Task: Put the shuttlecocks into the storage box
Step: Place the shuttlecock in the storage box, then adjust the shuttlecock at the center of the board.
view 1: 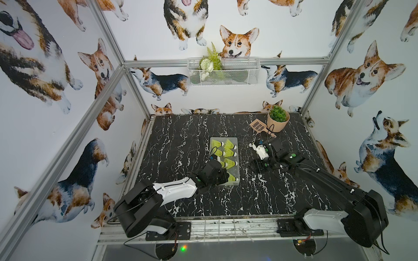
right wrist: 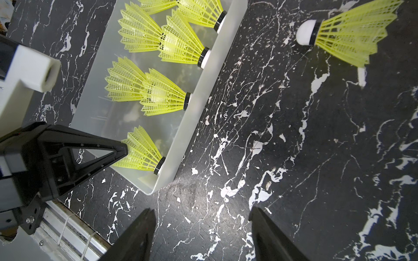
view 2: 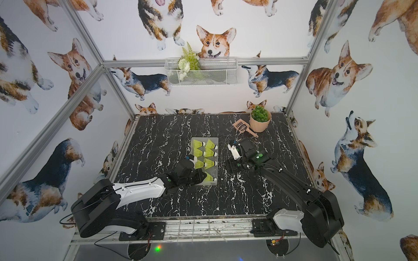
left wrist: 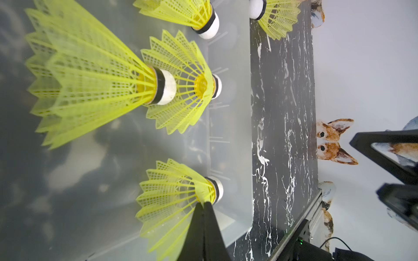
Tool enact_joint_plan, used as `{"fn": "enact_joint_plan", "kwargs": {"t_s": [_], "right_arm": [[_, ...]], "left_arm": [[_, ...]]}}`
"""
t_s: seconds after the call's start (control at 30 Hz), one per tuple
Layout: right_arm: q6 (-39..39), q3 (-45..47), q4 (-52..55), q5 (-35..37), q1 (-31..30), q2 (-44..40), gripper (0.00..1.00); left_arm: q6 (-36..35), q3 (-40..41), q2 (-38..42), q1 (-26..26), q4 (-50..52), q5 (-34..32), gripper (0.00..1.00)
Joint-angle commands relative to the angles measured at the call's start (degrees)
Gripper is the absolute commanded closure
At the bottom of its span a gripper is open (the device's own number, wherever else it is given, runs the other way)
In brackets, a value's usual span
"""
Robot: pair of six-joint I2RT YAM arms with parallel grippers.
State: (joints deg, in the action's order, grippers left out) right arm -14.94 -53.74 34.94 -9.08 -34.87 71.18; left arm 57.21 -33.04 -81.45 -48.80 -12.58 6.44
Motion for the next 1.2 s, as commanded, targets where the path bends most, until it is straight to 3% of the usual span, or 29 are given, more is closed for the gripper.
{"fn": "enact_joint_plan", "kwargs": {"t_s": [0.0, 0.2, 0.43, 0.73, 0.83, 1.17], "right_arm": [[-0.4, -0.1, -0.7, 0.0, -0.1, 0.0, 0.28], [-0.7, 0.0, -1.0, 1.2, -0.1, -0.2, 0.28], [-0.8, 0.0, -1.4, 2.6, 0.9, -0.5, 0.28], [0.1, -1.5, -2.3, -1.6, 7.4, 2.7, 0.3], [0.3, -2.0, -3.8, -5.1, 11.0, 4.7, 0.31], [2.9, -8.1, -5.4, -9.5, 20.4, 14.2, 0.35]], "left_arm": [[0.0, 0.0, 0.0, -0.2, -0.7, -0.9, 0.84], [-1.9, -0.9, 2.1, -0.4, 2.3, -2.6, 0.67], [-6.5, -3.0, 6.3, -0.4, 8.4, -5.6, 0.57], [-20.1, -9.5, 15.5, 1.6, 25.0, -15.0, 0.47], [-25.0, -11.4, 17.7, 6.0, 28.1, -12.9, 0.46], [-36.7, -19.7, 18.4, 28.3, 36.0, 6.8, 0.46]]}}
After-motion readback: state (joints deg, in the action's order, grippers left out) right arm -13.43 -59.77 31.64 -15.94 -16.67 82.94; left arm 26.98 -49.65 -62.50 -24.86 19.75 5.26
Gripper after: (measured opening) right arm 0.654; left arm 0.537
